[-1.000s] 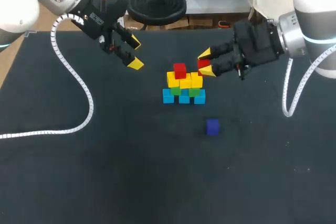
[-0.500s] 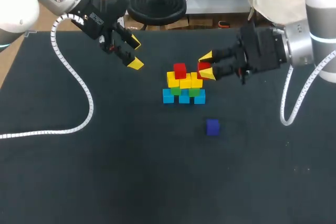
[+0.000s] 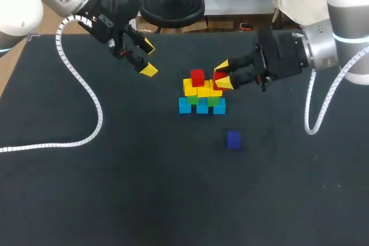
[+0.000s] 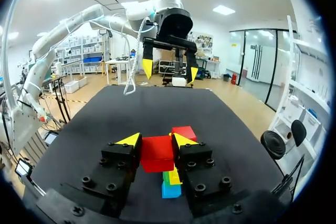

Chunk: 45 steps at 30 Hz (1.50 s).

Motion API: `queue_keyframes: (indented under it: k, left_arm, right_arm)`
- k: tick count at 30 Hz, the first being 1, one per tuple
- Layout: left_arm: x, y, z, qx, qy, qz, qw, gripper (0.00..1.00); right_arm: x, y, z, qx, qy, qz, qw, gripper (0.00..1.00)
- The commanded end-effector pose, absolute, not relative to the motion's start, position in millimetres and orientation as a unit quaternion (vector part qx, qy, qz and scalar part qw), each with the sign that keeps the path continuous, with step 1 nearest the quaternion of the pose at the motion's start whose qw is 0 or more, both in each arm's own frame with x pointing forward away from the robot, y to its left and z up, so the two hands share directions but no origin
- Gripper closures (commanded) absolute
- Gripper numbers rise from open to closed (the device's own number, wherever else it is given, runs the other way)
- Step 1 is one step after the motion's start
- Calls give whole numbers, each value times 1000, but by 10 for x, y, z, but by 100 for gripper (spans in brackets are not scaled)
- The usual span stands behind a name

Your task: Place the blue cubes, place green cubes on the blue cubes, place the yellow cubes on the green cubes, then place the red cubes on the yellow cubes, and place purple cube on the red cubes.

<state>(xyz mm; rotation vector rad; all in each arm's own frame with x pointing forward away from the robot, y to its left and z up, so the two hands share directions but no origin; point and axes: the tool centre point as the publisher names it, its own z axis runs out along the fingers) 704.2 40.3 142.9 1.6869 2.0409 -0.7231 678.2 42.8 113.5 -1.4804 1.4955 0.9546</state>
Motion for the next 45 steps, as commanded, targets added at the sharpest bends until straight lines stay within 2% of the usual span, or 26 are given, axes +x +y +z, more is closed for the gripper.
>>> queue_keyframes:
  k: [1, 23, 45]
  left_arm:
    - [7038, 401, 1434, 602, 730, -257, 196, 0]
    - [7038, 401, 1434, 602, 730, -257, 196, 0]
    - [7038, 401, 1434, 602, 730, -257, 196, 0]
  right_arm:
    - [6867, 464, 1083, -588, 590, 388, 393, 100]
    - [6912, 550, 1091, -596, 618, 374, 350, 100]
    - [6959, 479, 1028, -571, 645, 364, 355, 100]
